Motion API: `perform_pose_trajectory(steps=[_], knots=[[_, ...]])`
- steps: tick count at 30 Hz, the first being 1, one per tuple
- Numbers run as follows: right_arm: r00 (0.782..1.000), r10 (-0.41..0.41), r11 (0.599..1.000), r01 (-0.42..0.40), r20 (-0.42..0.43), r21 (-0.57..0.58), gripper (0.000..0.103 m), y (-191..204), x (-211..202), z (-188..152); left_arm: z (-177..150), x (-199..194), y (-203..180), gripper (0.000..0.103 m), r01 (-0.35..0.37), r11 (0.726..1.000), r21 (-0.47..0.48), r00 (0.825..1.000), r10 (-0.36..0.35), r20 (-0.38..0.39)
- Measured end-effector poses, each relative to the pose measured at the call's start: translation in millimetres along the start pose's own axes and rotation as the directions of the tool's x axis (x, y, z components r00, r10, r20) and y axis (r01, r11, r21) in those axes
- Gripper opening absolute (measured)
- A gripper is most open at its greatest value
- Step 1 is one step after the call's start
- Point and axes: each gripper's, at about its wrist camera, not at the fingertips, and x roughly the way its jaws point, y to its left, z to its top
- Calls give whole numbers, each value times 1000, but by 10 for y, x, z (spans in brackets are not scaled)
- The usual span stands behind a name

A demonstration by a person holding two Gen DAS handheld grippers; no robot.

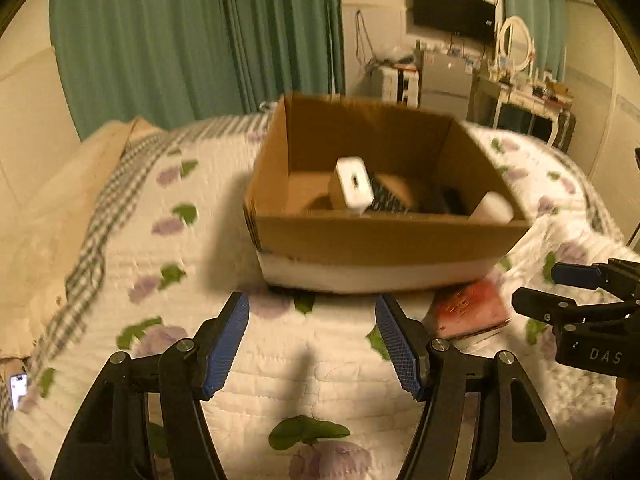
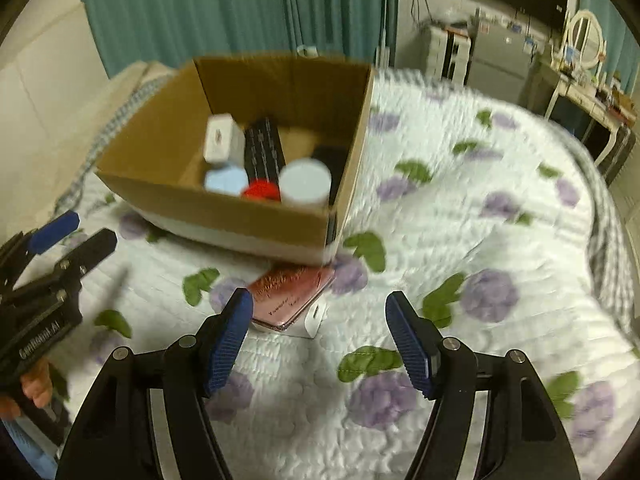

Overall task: Organize rigid objects
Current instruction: 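Grasp the pink phone case with the right tool and lift it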

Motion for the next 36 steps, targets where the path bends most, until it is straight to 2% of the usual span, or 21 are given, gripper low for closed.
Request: perform_pose_trajectory(steps=[5,10,14,15,17,26,29,33,36], knots=[[998,13,1000,-12,-65,20,69,47,405,5,-73,247,69,69,8,999,-41,998,-11,-61],[995,41,998,-37,-90,50,69,58,672,66,-132,374,92,69,1,999,-51,995,-7,-102],[996,39,999,-37,-86,25,59,95,717,42,-151,369,37,69,0,1000,-26,995,-3,-100],[997,31,999,-29,-77,18,56,93,688,34,-153,371,29,69,-2,1000,-22,995,0,-100],[998,26,1000,-26,-56,14,41,70,609,29,-156,369,11,69,-5,1000,-15,995,4,-101],[996,91,996,-91,22,8,14,65,96,-150,-161,328,-22,69,-15,1000,2,995,15,-102],[992,107,994,-106,65,-7,10,97,-161,-250,-156,301,-20,69,-17,1000,4,995,18,-98],[989,73,997,-72,126,-17,9,57,-489,-350,-151,251,-27,69,-10,1000,8,996,11,-91],[987,52,998,-55,153,11,10,-87,-689,-241,-147,224,-77,69,6,1000,16,996,-5,-92]])
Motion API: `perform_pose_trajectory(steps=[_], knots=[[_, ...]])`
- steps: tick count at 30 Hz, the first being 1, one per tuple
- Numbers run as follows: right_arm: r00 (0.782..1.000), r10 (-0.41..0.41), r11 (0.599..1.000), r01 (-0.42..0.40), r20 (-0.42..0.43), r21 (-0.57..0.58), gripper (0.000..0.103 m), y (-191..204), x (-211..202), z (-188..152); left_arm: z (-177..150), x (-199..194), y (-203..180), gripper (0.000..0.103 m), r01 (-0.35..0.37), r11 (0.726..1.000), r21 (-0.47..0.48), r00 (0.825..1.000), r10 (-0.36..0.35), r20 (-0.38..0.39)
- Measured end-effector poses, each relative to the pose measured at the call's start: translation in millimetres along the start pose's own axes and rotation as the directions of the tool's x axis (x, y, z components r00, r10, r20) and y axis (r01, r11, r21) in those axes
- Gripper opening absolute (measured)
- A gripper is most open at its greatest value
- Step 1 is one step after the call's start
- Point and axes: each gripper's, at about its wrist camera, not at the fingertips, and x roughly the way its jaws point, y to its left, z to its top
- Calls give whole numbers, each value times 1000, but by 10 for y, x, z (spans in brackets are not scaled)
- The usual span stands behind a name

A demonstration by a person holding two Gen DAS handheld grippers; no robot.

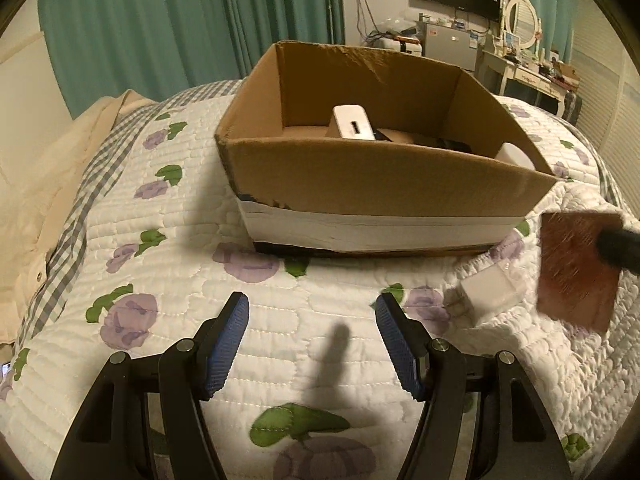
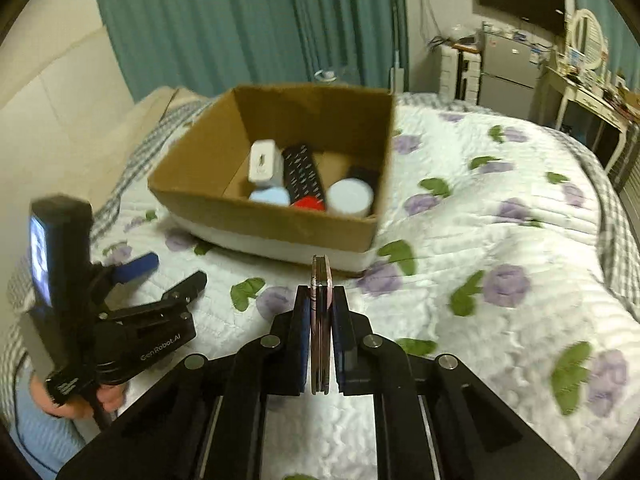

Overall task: Organize rigid objects
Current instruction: 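Grasp the pink phone case with the right tool and lift it, then grasp the white rectangular block with the left tool while the right holds the phone case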

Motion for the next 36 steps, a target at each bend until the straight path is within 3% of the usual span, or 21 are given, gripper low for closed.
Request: perform_pose_trajectory(steps=[3,8,11,17,22,26,29,36], knots=[[997,-76,997,76,-2,0,10,-116,-78,47,6,-21,-72,69,20,1000,10,1000,-20,0],[985,-165,986,164,-53,-13,10,-228,124,51,12,-8,-300,69,52,997,50,999,-51,-11],[985,-156,988,155,-74,-16,10,-238,353,3,-9,36,-408,69,59,996,74,998,-57,-23],[973,-211,977,212,-90,0,16,-360,532,-17,0,95,-488,69,70,995,74,997,-67,-45],[977,-152,987,157,-148,22,13,-395,698,-84,45,82,-585,69,110,991,75,993,-107,-49],[983,-153,987,156,-102,29,10,-366,601,-43,90,102,-711,69,150,986,77,987,-146,-60],[974,-222,975,221,-55,-20,10,-311,498,13,120,162,-822,69,183,980,72,981,-177,-82],[977,-200,980,201,-69,13,10,-393,516,27,149,363,-1093,69,250,963,97,961,-235,-142]])
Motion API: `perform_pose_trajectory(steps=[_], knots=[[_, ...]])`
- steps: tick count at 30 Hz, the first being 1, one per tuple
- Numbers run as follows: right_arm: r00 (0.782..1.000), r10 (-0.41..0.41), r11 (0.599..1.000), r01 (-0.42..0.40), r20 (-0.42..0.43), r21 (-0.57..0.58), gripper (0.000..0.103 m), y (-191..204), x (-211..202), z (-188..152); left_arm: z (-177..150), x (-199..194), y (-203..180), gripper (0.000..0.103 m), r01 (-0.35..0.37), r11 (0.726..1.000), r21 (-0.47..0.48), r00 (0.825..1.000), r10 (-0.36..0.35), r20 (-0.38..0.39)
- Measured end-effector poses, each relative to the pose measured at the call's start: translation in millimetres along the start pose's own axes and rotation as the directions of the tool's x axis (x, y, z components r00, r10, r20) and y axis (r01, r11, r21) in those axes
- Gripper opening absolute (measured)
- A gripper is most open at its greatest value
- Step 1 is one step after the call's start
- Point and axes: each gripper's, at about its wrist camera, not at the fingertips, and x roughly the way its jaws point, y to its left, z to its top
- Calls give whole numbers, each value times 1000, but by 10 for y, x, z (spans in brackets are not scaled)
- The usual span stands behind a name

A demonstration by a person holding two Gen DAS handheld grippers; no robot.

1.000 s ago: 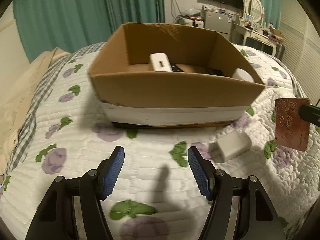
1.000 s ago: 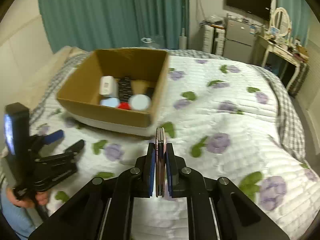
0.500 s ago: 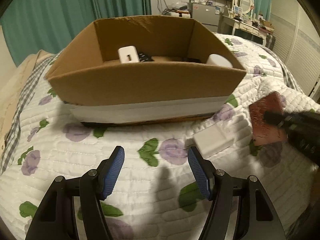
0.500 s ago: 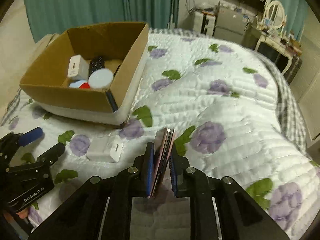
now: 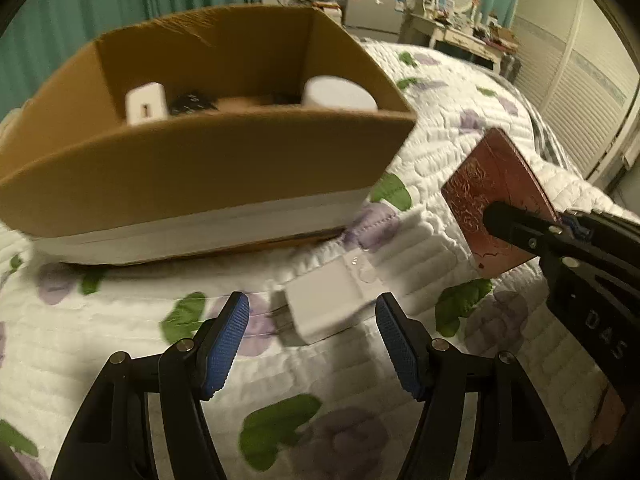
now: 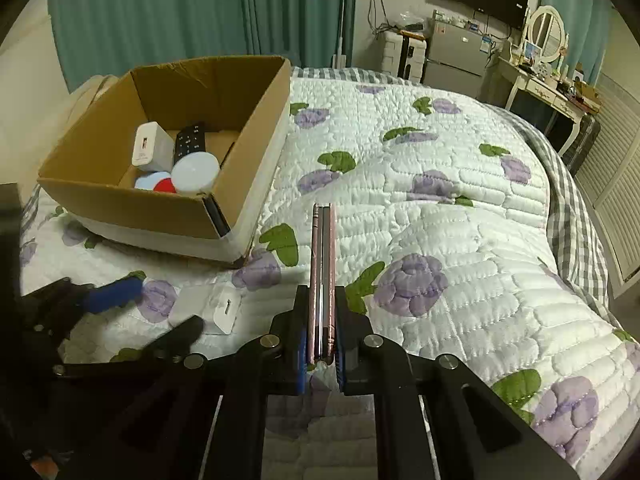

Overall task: Organize rigid objects
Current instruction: 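Grasp the white rectangular block with the left tool while the right holds the phone case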

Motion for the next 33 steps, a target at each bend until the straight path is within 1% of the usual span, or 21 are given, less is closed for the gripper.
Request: perform_pose_trajectory(steps=[2,4,6,8,11,12,13,15,17,21,24,27,29,33], knots=[[1000,4,1000,-4,-3,0,10,4,20,24,14,55,-31,69,26,1000,3,1000,-26,-16],[1000,5,1000,-5,-5,-2,10,18,34,25,35,122,-66,69,34,999,11,999,-33,-30],[1000,6,1000,-6,-9,-1,10,10,62,34,56,201,-96,69,5,1000,21,999,-4,-42],[1000,7,1000,-7,-13,1,10,9,68,31,99,266,-99,69,5,1000,16,999,-4,-52],[1000,6,1000,-6,-15,0,10,10,77,24,127,287,-63,68,22,1000,-4,998,-22,-52],[1000,4,1000,-4,-15,-1,10,11,79,26,122,275,-55,66,29,1000,-8,998,-29,-52],[1000,3,1000,-3,-15,-2,10,13,76,26,107,236,-58,63,27,1000,-2,999,-27,-40],[1000,0,1000,0,-11,-5,10,22,50,24,84,164,-67,63,22,1000,11,999,-21,-26],[1000,-4,1000,4,5,-5,10,30,-24,29,62,63,-52,61,13,1000,21,1000,-13,-5],[999,1,1000,-1,52,-8,10,37,-246,58,25,-269,3,59,27,1000,9,999,-27,35],[996,22,1000,-23,85,0,10,20,-429,111,30,-550,37,58,7,1000,20,996,-8,85],[990,39,999,-38,136,-10,10,42,-672,238,92,-881,109,58,4,1000,15,990,-6,142],[985,54,998,-50,162,-29,10,85,-790,341,167,-1115,184,58,0,1000,10,982,-2,187],[973,90,993,-72,215,-91,10,205,-994,639,411,-1382,358,58,-33,999,-7,968,34,248]])
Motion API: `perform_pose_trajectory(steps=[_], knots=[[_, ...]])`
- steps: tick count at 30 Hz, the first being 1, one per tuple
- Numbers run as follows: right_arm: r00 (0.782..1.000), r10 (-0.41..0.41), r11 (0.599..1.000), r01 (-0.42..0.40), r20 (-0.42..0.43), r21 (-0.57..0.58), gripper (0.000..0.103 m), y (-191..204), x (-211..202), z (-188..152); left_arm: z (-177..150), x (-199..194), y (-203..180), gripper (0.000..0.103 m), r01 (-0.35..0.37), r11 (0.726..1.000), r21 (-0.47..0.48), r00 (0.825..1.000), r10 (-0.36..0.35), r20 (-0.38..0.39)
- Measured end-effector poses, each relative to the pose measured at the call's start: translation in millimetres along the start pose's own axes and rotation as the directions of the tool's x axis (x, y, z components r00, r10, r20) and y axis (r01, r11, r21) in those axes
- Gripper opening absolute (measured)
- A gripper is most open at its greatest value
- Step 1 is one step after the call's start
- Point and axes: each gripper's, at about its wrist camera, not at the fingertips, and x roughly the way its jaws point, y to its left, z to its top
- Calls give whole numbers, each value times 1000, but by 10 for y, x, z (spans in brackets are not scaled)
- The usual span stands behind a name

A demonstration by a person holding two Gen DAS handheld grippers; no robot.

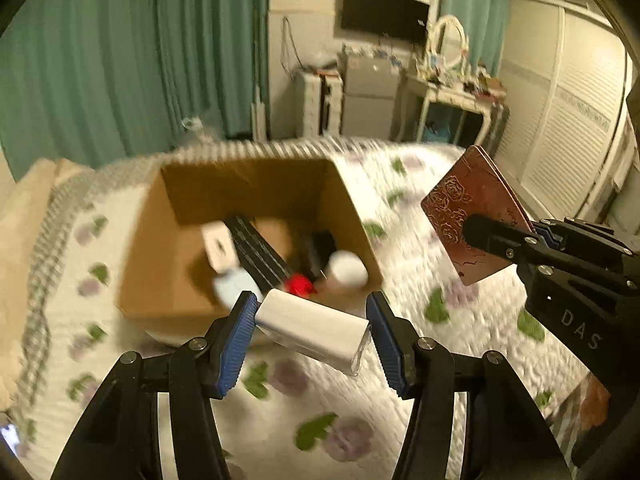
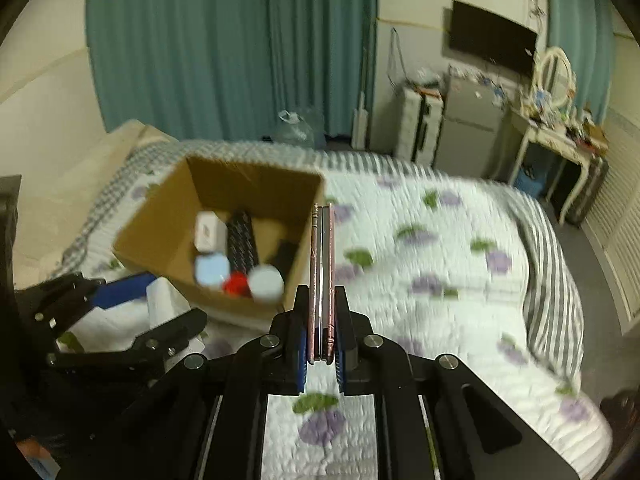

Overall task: Organize rigid objects
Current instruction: 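Lower the phone case and white block into the box and open both tools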

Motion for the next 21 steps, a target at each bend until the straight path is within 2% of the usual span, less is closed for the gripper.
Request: perform_pose_trajectory(steps=[5,8,15,21], knots=[[998,46,998,-44,51,-41,10,88,67,414,373,168,191,58,-79,997,-10,997,79,12],[996,66,997,-63,55,-54,10,140,262,570,425,338,278,58,-118,993,0,993,118,-13],[994,111,992,-112,-20,-55,10,239,857,549,309,949,445,58,-159,987,33,981,161,-108],[991,118,991,-121,-57,-59,10,275,1093,477,251,1100,474,60,-145,988,45,982,149,-119]])
